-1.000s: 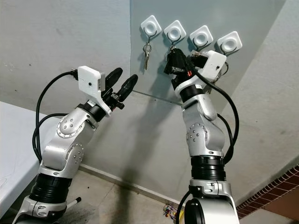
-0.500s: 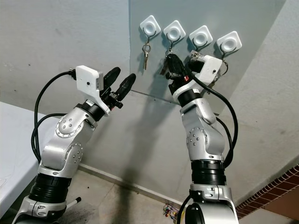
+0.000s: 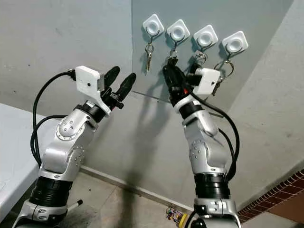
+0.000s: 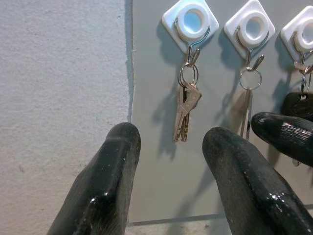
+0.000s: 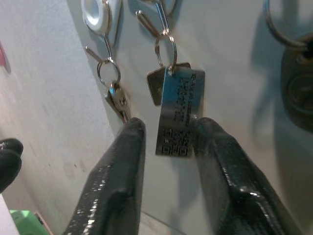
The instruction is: Hang keys on a hook
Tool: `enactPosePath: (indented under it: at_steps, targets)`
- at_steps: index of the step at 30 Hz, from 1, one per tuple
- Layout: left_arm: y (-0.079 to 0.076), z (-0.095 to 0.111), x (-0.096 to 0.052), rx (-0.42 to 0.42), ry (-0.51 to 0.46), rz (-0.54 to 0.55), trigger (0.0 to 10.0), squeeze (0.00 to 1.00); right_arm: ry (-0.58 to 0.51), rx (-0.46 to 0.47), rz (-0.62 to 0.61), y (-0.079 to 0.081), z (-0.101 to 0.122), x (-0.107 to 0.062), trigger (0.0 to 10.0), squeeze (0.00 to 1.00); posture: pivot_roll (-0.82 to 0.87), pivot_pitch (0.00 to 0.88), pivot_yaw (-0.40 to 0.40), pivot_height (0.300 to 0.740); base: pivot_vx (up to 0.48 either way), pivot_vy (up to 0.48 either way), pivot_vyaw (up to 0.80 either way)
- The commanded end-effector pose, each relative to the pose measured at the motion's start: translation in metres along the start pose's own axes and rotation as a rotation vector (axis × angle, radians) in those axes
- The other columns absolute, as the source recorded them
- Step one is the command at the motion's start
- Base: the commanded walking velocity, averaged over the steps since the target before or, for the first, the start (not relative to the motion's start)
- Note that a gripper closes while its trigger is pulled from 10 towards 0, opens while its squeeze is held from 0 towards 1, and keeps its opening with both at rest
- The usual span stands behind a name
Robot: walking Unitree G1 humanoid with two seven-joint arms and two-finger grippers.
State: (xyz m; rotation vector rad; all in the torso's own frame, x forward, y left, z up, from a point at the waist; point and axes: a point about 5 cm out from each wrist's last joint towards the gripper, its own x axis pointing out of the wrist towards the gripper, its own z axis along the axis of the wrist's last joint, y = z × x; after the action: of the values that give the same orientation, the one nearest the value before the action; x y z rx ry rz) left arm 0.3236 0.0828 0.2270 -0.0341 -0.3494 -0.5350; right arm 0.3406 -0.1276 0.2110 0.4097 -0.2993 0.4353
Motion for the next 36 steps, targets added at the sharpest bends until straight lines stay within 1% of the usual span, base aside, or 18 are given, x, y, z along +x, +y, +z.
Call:
enactPosePath:
  at_steps: [1,6,10,11,17,20,21,22,23,24,25,27,29,30,31,32,33,36]
  targets:
    - [0.002,-0.008,-0.003,0.030,0.021,0.032,10.0,0.00,-0.011,-0.035,0.015,0.001,0.003,-0.005,10.0,1.00,-0.12,0.010,-0.053,0.724,0.000,0.000,0.00]
    - [0.007,-0.019,-0.007,0.040,0.046,0.071,10.0,0.00,0.024,-0.045,-0.011,-0.003,-0.009,-0.015,10.0,1.00,-0.13,0.003,-0.050,0.724,0.000,0.000,0.00]
    - [0.008,-0.042,-0.016,0.052,0.100,0.089,10.0,0.00,0.099,-0.065,-0.037,-0.006,-0.034,-0.031,10.0,1.00,-0.14,0.000,-0.047,0.724,0.000,0.000,0.00]
    - [0.007,-0.055,-0.021,0.030,0.141,0.097,10.0,0.00,0.131,-0.078,-0.054,-0.008,-0.045,-0.037,10.0,1.00,-0.14,0.000,-0.044,0.724,0.000,0.000,0.00]
    - [0.007,-0.083,-0.034,0.024,0.217,0.130,10.0,0.00,0.244,-0.146,-0.069,-0.015,-0.070,-0.054,10.0,1.00,-0.15,0.000,-0.041,0.724,0.000,0.000,0.00]
    - [0.008,-0.114,-0.049,-0.007,0.339,0.169,10.0,0.00,0.348,-0.192,-0.068,-0.022,-0.095,-0.074,10.0,1.00,-0.16,0.000,-0.035,0.724,0.000,0.000,0.00]
    - [0.008,-0.114,-0.049,-0.007,0.339,0.169,10.0,0.00,0.348,-0.192,-0.068,-0.022,-0.095,-0.074,10.0,1.00,-0.16,0.000,-0.035,0.724,0.000,0.000,0.00]
    - [0.007,-0.122,-0.053,-0.026,0.369,0.160,10.0,0.00,0.387,-0.223,-0.081,-0.026,-0.102,-0.081,10.0,1.00,-0.16,0.000,-0.034,0.724,0.000,0.000,0.00]
    - [0.004,-0.139,-0.066,-0.012,0.433,0.137,10.0,0.00,0.480,-0.277,-0.101,-0.034,-0.120,-0.099,10.0,1.00,-0.16,0.000,-0.034,0.724,0.000,0.000,0.00]
    - [0.004,-0.139,-0.066,-0.012,0.433,0.137,10.0,0.00,0.480,-0.277,-0.101,-0.034,-0.120,-0.099,10.0,1.00,-0.16,0.000,-0.034,0.724,0.000,0.000,0.00]
    - [0.002,-0.151,-0.075,-0.039,0.491,0.119,10.0,0.00,0.532,-0.298,-0.114,-0.040,-0.131,-0.111,10.0,1.00,-0.16,0.000,-0.033,0.724,0.000,0.000,0.00]
    - [0.001,-0.161,-0.083,-0.063,0.530,0.128,10.0,0.00,0.581,-0.304,-0.123,-0.043,-0.139,-0.120,10.0,1.00,-0.16,0.000,-0.031,0.724,0.000,0.000,0.00]
    - [-0.005,-0.183,-0.104,-0.041,0.660,0.116,10.0,0.00,0.692,-0.290,-0.183,-0.052,-0.157,-0.146,10.0,1.00,-0.16,0.000,-0.030,0.724,0.000,0.000,0.00]
    - [-0.005,-0.183,-0.104,-0.041,0.660,0.116,10.0,0.00,0.692,-0.290,-0.183,-0.052,-0.157,-0.146,10.0,1.00,-0.16,0.000,-0.030,0.724,0.000,0.000,0.00]
    - [-0.010,-0.192,-0.115,-0.020,0.724,0.091,10.0,0.00,0.754,-0.303,-0.216,-0.057,-0.166,-0.160,10.0,1.00,-0.16,0.000,-0.028,0.724,0.000,0.000,0.00]
    - [-0.014,-0.200,-0.125,-0.045,0.773,0.090,10.0,0.00,0.817,-0.293,-0.226,-0.059,-0.173,-0.176,10.0,1.00,-0.16,0.000,-0.028,0.724,0.000,0.000,0.00]
    - [-0.014,-0.200,-0.125,-0.045,0.773,0.090,10.0,0.00,0.817,-0.293,-0.226,-0.059,-0.173,-0.176,10.0,1.00,-0.16,0.000,-0.028,0.724,0.000,0.000,0.00]
    - [-0.020,-0.209,-0.138,-0.037,0.839,0.067,10.0,0.00,0.894,-0.305,-0.266,-0.062,-0.182,-0.196,10.0,1.00,-0.16,0.000,-0.021,0.724,0.000,0.000,0.00]
